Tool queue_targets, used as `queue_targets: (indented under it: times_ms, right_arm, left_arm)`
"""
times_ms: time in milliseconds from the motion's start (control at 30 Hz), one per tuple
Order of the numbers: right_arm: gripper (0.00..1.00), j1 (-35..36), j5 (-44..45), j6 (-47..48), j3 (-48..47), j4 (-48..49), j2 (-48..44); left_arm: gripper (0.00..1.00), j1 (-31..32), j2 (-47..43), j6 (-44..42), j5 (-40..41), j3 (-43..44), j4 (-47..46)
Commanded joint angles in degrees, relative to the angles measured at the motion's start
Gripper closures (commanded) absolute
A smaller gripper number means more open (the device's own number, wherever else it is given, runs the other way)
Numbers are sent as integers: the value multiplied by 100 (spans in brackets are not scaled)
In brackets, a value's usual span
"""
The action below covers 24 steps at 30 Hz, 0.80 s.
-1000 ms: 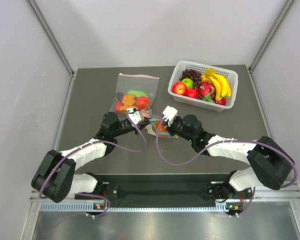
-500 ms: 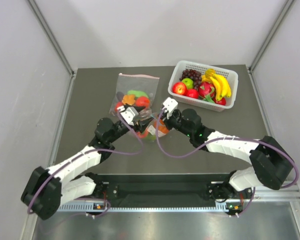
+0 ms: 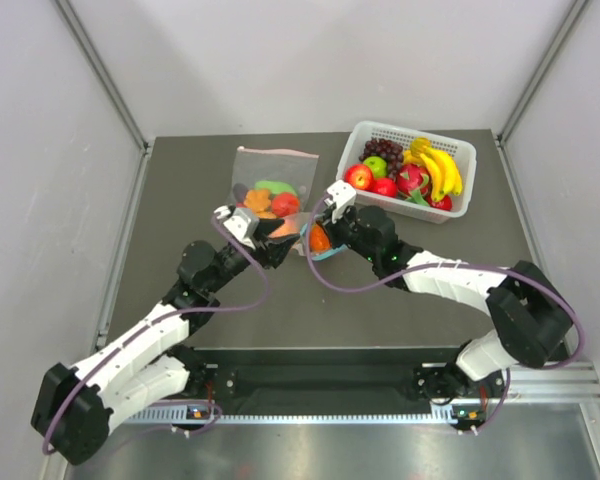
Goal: Open the zip-top bag and remove the fake food
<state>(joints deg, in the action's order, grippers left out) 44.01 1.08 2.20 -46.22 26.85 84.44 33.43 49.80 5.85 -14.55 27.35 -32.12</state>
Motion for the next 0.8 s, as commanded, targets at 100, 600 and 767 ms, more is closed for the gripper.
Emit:
queue_targets:
  times_ms: [100, 600, 767]
  right_arm:
    - [100, -270, 243, -185, -590, 40, 151]
    - [100, -419, 498, -545, -854, 40, 336]
    - [100, -419, 630, -606, -863, -13, 292]
  left_arm:
    - [49, 146, 811, 198, -1200, 586, 364]
    - [52, 717, 1690, 206, -435, 789, 260]
    - [55, 875, 2121, 443, -155, 728, -136]
